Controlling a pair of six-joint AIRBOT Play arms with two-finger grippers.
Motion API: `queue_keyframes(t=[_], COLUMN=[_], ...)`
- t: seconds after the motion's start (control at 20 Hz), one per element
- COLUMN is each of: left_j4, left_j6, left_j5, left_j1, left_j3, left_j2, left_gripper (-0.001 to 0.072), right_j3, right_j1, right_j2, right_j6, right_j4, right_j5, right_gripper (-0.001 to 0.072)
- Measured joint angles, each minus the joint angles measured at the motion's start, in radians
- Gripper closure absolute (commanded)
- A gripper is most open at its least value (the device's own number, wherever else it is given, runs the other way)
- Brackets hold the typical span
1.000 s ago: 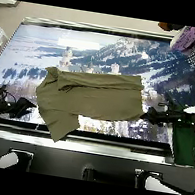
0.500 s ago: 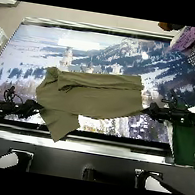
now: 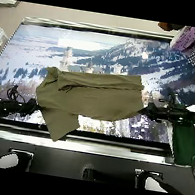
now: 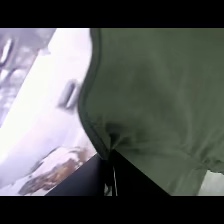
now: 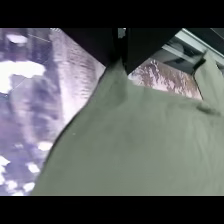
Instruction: Fold the clothes and pants, and hang the long-sleeved shirts on hangers.
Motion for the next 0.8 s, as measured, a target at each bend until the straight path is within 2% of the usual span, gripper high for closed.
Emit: queue_keyframes(t=[0.2,0.45,0.6,0.8], left_j4=[-0.012,-0.006,0.072,0.288], left_j6=[-0.024,-0.093,-0.193,-0.385], left_j5=[-0.009,-0.030,-0.048,-0.164], left_j1=[-0.077,-0.180,-0.225,-0.256], left_j3=[0.116,0.447,0.712,1.077], left_j2=[0.011,0.037,0.068,0.148], left_gripper=[0.0695,0.0697,0.0697,0.0696], right_j3=[0.070,0.397,0.672,0.996], right_j1=[0.108,0.212,0.265,0.323], right_j2=[0.001,0.001,0.006,0.074], right_j6=[0.028,0.126,0.193,0.309], right_j4=[-0.036,-0.156,-0.259,-0.433], right_j5=[-0.080,-0.152,-0.136,-0.103], right_gripper=[0.0689,0.0689,0.0689,0.0688])
